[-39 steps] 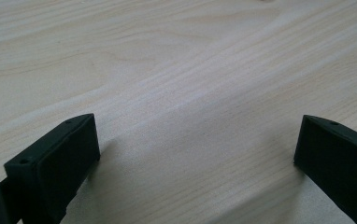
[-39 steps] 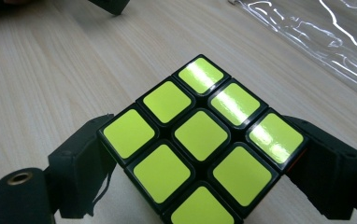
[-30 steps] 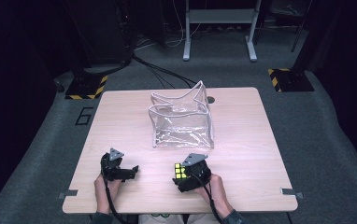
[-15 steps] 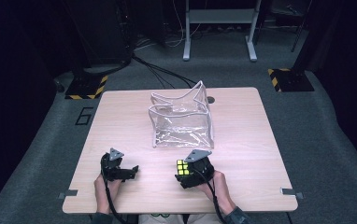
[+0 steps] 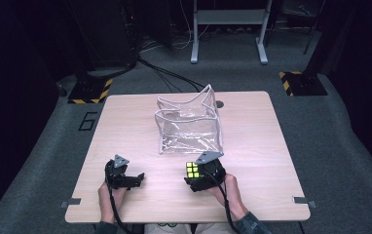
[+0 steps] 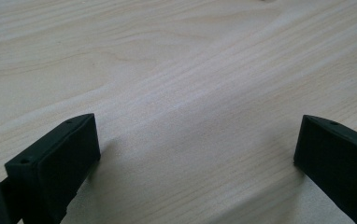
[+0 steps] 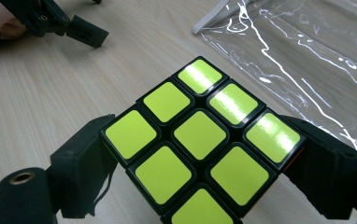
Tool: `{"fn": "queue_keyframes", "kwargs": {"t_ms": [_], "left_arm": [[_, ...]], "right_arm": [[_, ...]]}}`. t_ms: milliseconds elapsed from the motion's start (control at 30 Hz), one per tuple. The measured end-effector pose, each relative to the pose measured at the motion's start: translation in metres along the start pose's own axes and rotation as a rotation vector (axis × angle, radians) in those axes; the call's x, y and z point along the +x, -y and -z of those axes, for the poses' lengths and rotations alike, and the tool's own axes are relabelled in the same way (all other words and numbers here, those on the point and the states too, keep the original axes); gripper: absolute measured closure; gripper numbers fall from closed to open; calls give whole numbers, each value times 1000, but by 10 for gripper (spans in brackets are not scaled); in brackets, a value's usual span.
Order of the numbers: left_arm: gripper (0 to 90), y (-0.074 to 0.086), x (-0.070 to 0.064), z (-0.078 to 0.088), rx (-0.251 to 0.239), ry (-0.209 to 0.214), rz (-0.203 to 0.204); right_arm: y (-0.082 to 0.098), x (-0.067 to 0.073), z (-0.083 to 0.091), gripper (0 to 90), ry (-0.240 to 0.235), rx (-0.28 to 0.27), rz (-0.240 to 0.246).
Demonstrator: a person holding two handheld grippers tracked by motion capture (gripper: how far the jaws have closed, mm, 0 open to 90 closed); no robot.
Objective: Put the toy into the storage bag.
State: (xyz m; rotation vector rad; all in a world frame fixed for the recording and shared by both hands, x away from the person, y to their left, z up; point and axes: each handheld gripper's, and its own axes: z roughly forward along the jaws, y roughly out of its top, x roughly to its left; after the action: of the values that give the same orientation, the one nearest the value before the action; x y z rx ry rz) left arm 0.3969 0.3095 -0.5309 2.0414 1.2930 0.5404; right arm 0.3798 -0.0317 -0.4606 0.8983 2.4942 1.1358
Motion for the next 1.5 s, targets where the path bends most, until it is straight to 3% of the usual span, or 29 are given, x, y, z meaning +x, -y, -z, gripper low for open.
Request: {"fn": "queue_keyframes", "kwargs": {"t_ms": [467,733,1100,1500], "left_arm": [[0,0,0,0,-1,-1,2],[0,0,0,0,0,0,1],[1,0,0,0,-4,1,7],[1,0,0,0,-4,-1,4]], "right_arm": [[-15,-12,13,143,-2,-14,-8],[-26,-17,21,143,4,-29,12],[-41,-26,29,144,-35,-37,4],[-58,-32,39,144,-26,-46,11]]}}
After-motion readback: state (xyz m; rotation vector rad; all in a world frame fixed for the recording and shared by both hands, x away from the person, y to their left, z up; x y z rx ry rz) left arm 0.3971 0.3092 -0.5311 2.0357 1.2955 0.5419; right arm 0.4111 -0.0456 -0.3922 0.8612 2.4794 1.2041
